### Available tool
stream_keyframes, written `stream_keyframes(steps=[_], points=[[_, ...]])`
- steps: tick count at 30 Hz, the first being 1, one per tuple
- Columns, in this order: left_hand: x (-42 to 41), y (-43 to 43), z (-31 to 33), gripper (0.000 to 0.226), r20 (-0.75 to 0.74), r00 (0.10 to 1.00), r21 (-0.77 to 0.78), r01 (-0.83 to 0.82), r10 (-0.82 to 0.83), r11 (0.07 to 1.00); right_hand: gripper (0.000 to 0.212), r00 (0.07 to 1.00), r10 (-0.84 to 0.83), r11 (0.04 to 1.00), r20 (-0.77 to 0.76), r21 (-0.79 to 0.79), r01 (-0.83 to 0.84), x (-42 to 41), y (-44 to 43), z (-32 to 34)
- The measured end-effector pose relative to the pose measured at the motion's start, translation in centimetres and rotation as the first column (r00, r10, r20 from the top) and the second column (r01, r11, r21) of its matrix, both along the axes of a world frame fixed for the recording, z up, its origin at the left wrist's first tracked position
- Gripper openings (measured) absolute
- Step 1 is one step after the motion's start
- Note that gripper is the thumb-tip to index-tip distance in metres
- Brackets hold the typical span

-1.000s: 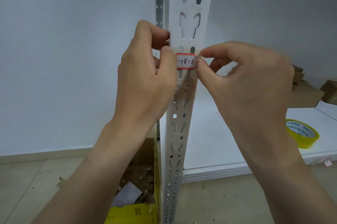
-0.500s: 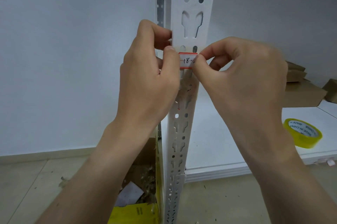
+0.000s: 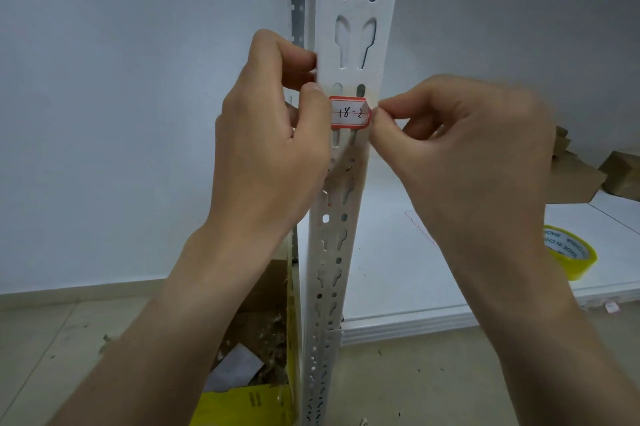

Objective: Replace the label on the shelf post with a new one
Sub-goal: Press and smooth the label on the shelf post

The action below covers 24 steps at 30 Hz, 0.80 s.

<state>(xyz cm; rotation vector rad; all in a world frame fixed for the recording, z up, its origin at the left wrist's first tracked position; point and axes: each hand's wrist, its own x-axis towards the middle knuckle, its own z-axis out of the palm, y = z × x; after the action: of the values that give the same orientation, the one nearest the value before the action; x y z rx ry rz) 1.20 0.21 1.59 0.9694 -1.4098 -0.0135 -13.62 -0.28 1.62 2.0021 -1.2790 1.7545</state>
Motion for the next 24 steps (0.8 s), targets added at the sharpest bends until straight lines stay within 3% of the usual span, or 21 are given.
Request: stream_keyframes(steps=[10, 15, 24], points=[[-0.1, -0.1, -0.1, 0.011, 0.01, 1.0, -0.008, -0.022, 0.022, 1.0, 0.019, 0.999, 0.042, 0.998, 0.0, 0.038, -0.042, 0.3, -0.5, -0.2], [0.0, -0.2, -0.1, 0.012, 0.015, 1.0, -0.006, -0.027, 0.027, 1.0, 0.015, 1.0, -0.025, 0.999, -0.006, 0.022, 0.025, 1.0, -0.4, 0.1], [-0.2, -0.1, -0.1, 0.01, 0.02, 0.999, -0.01, -0.031, 0.031, 0.999, 0.017, 0.999, -0.01, 0.981, 0.05, 0.192, 0.0, 1.3, -0.5, 0.6]])
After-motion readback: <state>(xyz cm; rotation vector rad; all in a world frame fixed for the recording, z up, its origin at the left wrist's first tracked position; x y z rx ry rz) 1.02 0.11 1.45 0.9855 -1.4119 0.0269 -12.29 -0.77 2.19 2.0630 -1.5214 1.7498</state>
